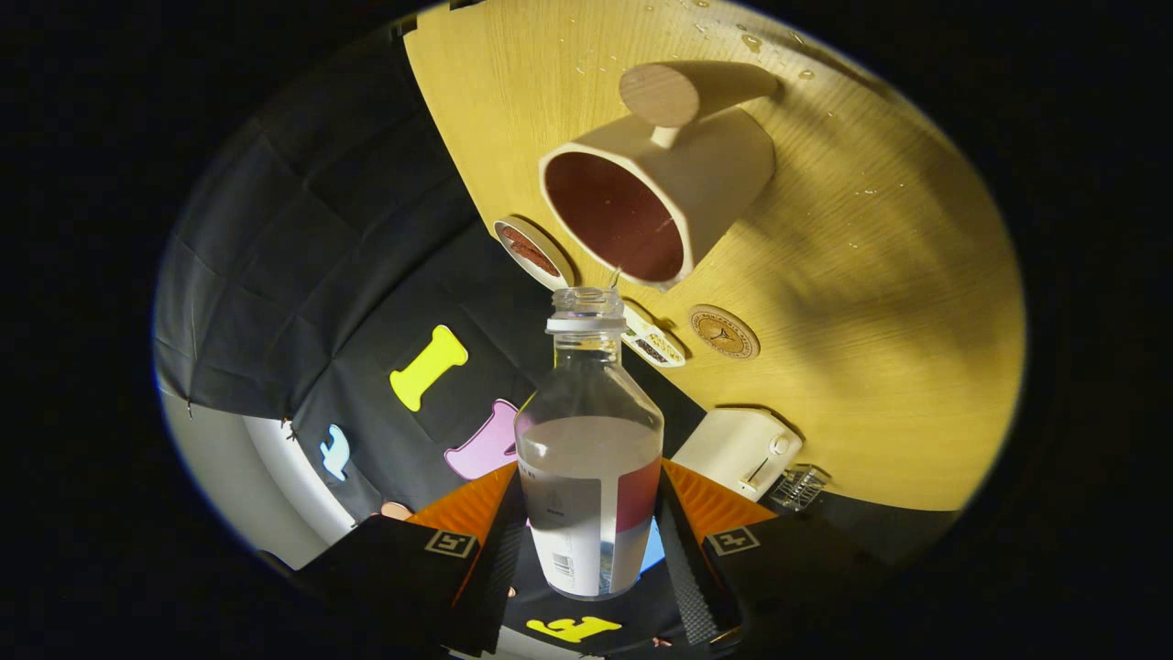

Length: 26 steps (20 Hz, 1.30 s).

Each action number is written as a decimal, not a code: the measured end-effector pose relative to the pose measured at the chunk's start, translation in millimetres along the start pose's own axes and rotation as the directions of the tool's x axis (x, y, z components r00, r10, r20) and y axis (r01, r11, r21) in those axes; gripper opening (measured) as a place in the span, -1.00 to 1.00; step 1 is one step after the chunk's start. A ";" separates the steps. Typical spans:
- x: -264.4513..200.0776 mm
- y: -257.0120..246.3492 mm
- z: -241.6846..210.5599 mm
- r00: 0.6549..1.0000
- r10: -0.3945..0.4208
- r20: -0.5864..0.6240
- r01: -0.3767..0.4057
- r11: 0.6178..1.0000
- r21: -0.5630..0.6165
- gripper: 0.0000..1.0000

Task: Take the bottle from table, then pour the juice into the cup, finally place the bottle on the coaster

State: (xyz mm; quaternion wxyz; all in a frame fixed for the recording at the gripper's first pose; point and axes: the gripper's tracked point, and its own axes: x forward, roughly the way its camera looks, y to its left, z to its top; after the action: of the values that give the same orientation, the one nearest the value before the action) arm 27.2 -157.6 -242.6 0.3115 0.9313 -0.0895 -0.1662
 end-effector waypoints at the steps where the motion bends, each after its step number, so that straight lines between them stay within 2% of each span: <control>1: -0.7 2.6 -1.0 1.000 0.002 -0.001 -0.002 1.000 0.007 0.51; 17: -0.1 18.0 4.0 1.000 0.015 0.001 -0.015 0.999 0.038 0.52; 26: 0.0 8.1 15.4 1.000 -0.017 0.016 0.017 1.000 0.004 0.51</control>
State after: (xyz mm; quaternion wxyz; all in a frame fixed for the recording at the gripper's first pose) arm 21.0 -172.5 -249.3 0.3077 0.9312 -0.0843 -0.1764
